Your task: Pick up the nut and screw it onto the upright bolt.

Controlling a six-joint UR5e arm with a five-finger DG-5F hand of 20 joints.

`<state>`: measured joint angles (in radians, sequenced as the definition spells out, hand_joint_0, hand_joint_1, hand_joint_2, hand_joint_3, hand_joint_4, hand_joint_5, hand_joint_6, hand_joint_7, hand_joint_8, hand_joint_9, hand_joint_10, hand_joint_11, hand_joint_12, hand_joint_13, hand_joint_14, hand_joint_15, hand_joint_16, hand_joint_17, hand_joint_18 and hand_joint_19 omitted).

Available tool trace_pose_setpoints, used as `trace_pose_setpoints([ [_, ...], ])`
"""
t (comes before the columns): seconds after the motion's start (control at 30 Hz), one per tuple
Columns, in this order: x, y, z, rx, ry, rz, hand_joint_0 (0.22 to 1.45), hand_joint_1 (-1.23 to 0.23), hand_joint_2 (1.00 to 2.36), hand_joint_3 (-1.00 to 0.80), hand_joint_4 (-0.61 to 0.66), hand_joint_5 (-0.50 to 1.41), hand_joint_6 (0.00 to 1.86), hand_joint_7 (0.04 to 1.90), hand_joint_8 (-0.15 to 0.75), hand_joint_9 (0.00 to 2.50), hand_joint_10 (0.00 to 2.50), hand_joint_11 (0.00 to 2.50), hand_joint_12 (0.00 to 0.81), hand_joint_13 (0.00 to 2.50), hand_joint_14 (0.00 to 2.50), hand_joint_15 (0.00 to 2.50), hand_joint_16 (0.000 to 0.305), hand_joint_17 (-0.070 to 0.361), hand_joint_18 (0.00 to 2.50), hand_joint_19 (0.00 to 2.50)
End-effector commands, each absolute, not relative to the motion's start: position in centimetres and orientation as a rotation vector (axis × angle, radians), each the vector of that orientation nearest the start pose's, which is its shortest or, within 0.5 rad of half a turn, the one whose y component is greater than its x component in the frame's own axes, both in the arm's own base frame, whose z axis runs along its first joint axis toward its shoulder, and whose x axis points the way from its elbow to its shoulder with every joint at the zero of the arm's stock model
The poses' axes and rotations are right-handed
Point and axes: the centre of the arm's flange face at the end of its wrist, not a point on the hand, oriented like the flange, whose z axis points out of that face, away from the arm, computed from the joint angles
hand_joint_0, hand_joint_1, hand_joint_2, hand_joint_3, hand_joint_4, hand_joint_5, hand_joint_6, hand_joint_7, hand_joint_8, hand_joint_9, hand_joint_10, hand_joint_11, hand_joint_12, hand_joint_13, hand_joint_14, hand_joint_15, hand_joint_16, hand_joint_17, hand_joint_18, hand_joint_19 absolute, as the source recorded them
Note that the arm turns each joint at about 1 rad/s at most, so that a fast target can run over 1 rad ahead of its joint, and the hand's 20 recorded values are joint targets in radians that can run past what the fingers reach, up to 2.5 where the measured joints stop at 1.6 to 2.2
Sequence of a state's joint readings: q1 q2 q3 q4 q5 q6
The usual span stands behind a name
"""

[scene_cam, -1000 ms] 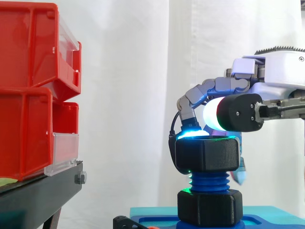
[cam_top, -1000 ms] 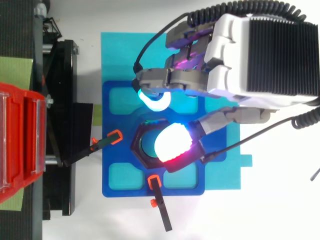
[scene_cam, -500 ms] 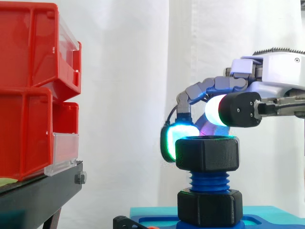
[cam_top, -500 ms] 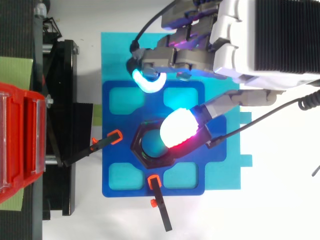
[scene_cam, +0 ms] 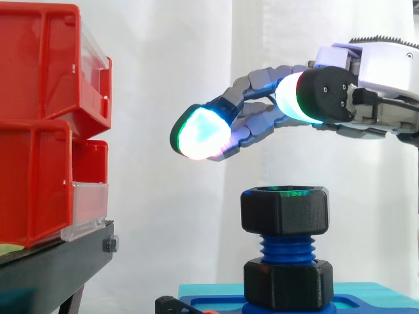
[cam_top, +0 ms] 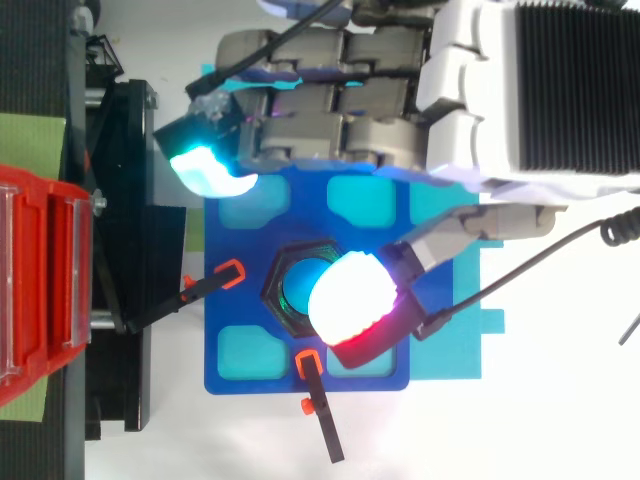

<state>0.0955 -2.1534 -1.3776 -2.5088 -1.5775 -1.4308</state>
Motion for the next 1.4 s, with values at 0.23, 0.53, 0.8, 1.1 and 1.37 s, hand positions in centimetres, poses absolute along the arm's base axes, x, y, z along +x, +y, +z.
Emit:
trace_pose_setpoints([
  [0.23,72.9,-4.0,28.6,0.086,1.364,0.243,0.48,-0.12,1.00,-0.50,0.12,-0.12,0.50,0.61,0.172,0.55,0.00,0.00,0.232,0.33,0.00,0.00,0.026,0.059,0.00,0.00],
  [0.53,72.5,-3.1,27.9,0.099,1.424,0.260,0.49,-0.14,1.00,-0.50,0.14,-0.10,0.50,0.74,0.194,0.58,0.00,0.00,0.239,0.39,0.00,0.00,0.025,0.056,0.03,0.00],
  [0.8,72.3,-2.8,27.7,0.095,1.446,0.262,0.50,-0.17,1.00,-0.50,0.17,-0.08,0.50,0.89,0.208,0.62,0.00,0.00,0.224,0.45,0.00,0.00,0.022,0.050,0.10,0.00],
  [1.1,71.9,-2.9,27.2,0.097,1.486,0.258,0.51,-0.19,1.00,-0.50,0.19,-0.05,0.50,1.13,0.218,0.65,0.00,0.00,0.200,0.50,0.00,0.00,0.018,0.041,0.14,0.00],
  [1.37,72.0,-3.2,27.4,0.092,1.474,0.263,0.52,-0.20,1.00,-0.50,0.17,-0.04,0.50,1.30,0.224,0.70,0.00,0.00,0.184,0.55,0.00,0.00,0.015,0.035,0.20,0.00],
])
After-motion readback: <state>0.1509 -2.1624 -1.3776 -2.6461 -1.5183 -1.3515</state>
